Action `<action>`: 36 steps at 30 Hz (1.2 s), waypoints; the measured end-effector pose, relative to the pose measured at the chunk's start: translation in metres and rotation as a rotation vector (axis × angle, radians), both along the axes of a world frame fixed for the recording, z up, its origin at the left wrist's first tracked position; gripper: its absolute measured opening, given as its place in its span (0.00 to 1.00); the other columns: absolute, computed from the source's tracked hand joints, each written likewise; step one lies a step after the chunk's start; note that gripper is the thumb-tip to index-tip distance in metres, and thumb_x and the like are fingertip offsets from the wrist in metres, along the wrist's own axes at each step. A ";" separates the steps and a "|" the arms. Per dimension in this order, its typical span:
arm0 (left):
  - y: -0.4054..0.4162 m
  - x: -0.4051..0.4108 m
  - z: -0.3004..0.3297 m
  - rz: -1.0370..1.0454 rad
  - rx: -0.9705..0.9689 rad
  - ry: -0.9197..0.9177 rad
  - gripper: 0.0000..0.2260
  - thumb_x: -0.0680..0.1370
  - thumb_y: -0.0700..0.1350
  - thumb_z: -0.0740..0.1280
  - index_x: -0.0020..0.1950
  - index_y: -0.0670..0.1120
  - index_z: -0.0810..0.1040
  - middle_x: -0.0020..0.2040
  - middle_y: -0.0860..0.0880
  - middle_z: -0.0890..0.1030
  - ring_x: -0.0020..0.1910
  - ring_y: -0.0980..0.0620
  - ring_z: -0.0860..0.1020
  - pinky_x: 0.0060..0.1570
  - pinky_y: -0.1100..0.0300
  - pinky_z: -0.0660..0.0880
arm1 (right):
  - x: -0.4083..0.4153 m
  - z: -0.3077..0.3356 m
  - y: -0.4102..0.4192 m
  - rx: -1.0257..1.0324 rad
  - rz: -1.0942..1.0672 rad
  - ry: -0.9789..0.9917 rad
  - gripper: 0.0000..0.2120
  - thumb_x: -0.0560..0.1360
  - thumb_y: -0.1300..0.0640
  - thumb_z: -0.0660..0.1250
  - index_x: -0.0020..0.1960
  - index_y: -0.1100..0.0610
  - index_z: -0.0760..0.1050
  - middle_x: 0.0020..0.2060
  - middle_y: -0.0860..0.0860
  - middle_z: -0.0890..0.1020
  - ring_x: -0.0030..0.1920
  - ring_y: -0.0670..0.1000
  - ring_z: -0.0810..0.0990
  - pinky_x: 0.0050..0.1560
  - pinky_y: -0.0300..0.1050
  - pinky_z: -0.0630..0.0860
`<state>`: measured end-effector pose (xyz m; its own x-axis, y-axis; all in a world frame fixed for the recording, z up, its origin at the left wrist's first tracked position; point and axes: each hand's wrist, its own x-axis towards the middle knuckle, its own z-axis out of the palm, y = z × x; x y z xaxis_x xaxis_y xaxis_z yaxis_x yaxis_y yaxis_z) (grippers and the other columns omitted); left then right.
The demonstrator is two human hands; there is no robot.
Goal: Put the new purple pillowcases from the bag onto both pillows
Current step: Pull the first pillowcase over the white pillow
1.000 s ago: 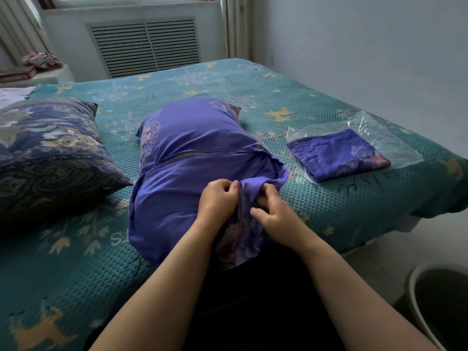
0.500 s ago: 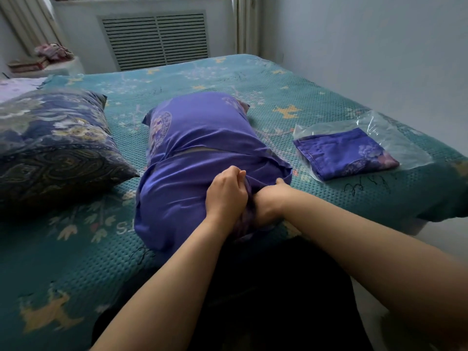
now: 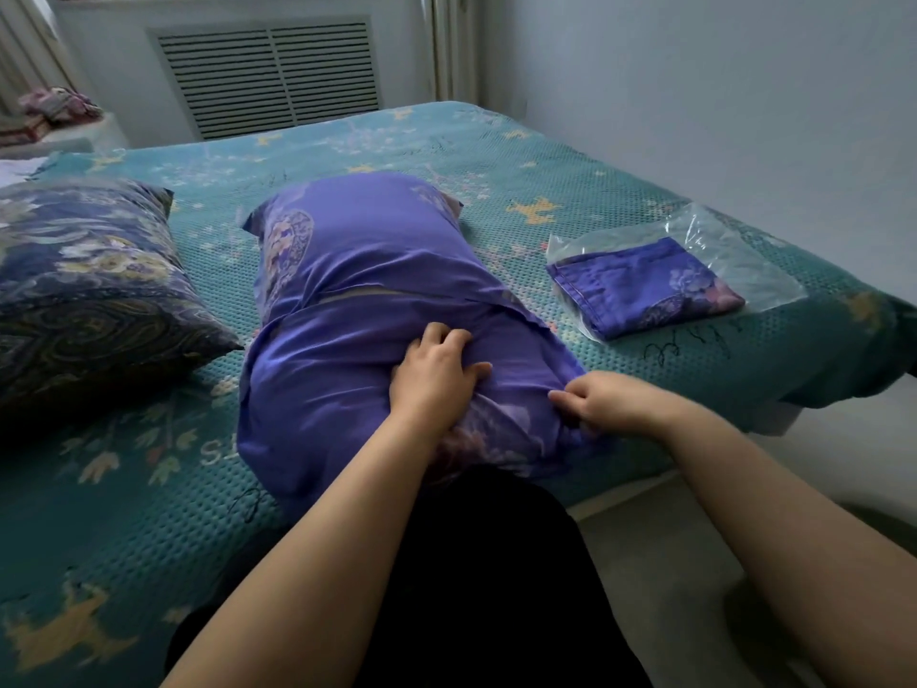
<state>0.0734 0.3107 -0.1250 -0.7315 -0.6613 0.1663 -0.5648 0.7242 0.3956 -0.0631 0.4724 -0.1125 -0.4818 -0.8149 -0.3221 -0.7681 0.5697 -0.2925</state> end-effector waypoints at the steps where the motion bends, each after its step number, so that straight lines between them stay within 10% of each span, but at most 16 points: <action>1: 0.002 0.000 -0.001 0.017 -0.034 -0.012 0.17 0.76 0.58 0.65 0.61 0.51 0.74 0.62 0.50 0.70 0.59 0.45 0.71 0.54 0.49 0.73 | -0.001 0.009 -0.003 -0.008 -0.017 0.025 0.20 0.79 0.44 0.58 0.34 0.55 0.73 0.32 0.51 0.79 0.34 0.51 0.75 0.35 0.43 0.67; 6: 0.003 0.004 0.003 0.059 -0.078 0.219 0.10 0.77 0.52 0.66 0.47 0.45 0.78 0.51 0.49 0.75 0.48 0.46 0.76 0.39 0.54 0.72 | -0.008 0.018 -0.039 -0.460 -0.190 0.114 0.09 0.77 0.51 0.63 0.50 0.54 0.79 0.48 0.53 0.82 0.51 0.55 0.78 0.50 0.46 0.72; 14: 0.013 0.001 0.005 -0.223 -0.581 0.545 0.06 0.76 0.47 0.66 0.47 0.47 0.80 0.50 0.50 0.80 0.46 0.48 0.76 0.46 0.52 0.73 | -0.026 0.016 -0.107 -0.264 0.010 0.017 0.30 0.78 0.59 0.59 0.77 0.54 0.51 0.73 0.56 0.63 0.71 0.55 0.66 0.68 0.43 0.60; 17: 0.031 0.003 -0.004 -0.568 -0.607 0.237 0.18 0.74 0.61 0.61 0.53 0.50 0.81 0.53 0.53 0.81 0.49 0.49 0.77 0.49 0.53 0.73 | -0.037 0.027 -0.117 -0.271 0.073 0.036 0.30 0.76 0.61 0.62 0.76 0.54 0.55 0.71 0.57 0.67 0.68 0.56 0.69 0.66 0.43 0.63; 21: 0.029 0.008 -0.014 -0.541 -0.547 -0.036 0.29 0.68 0.69 0.62 0.62 0.54 0.76 0.58 0.54 0.78 0.54 0.49 0.75 0.55 0.53 0.71 | -0.049 0.031 -0.132 -0.130 0.201 0.142 0.11 0.73 0.59 0.65 0.56 0.56 0.72 0.53 0.59 0.78 0.51 0.59 0.78 0.51 0.48 0.75; 24: 0.030 0.012 -0.016 -0.547 -0.564 -0.010 0.26 0.67 0.66 0.67 0.61 0.54 0.77 0.59 0.53 0.78 0.55 0.49 0.75 0.55 0.53 0.72 | -0.053 0.065 -0.133 0.103 0.146 -0.188 0.09 0.73 0.61 0.69 0.49 0.55 0.70 0.36 0.56 0.78 0.34 0.53 0.78 0.33 0.41 0.74; 27: 0.037 0.012 -0.020 -0.527 -0.642 0.094 0.21 0.69 0.59 0.69 0.59 0.53 0.79 0.63 0.51 0.77 0.60 0.47 0.75 0.61 0.52 0.70 | -0.062 0.086 -0.145 -0.413 -0.058 -0.235 0.07 0.70 0.63 0.71 0.39 0.56 0.73 0.31 0.55 0.78 0.27 0.48 0.77 0.32 0.42 0.74; 29: 0.038 0.012 -0.021 -0.484 -0.660 0.169 0.20 0.71 0.55 0.68 0.61 0.51 0.78 0.66 0.49 0.75 0.63 0.46 0.73 0.65 0.50 0.66 | -0.055 0.073 -0.157 -0.667 -0.127 -0.111 0.06 0.70 0.62 0.69 0.46 0.59 0.76 0.39 0.56 0.80 0.38 0.51 0.80 0.43 0.46 0.75; 32: 0.030 0.015 -0.019 -0.427 -0.613 0.131 0.26 0.68 0.58 0.68 0.64 0.50 0.76 0.66 0.48 0.75 0.64 0.46 0.73 0.68 0.50 0.62 | -0.035 0.046 -0.162 -0.435 0.030 -0.171 0.36 0.72 0.56 0.71 0.74 0.55 0.58 0.66 0.56 0.72 0.65 0.54 0.72 0.66 0.45 0.67; 36: 0.026 0.019 -0.010 -0.386 -0.506 0.191 0.16 0.68 0.53 0.70 0.52 0.48 0.79 0.57 0.49 0.79 0.56 0.46 0.76 0.59 0.54 0.66 | -0.033 0.038 -0.146 -0.490 0.048 -0.034 0.40 0.74 0.54 0.68 0.77 0.50 0.47 0.70 0.58 0.68 0.68 0.57 0.70 0.68 0.46 0.65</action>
<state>0.0921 0.3369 -0.1355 -0.8267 -0.1641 0.5382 -0.1816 0.9832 0.0209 -0.0962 0.3260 -0.0742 -0.4356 -0.8956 0.0901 -0.7757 0.3227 -0.5423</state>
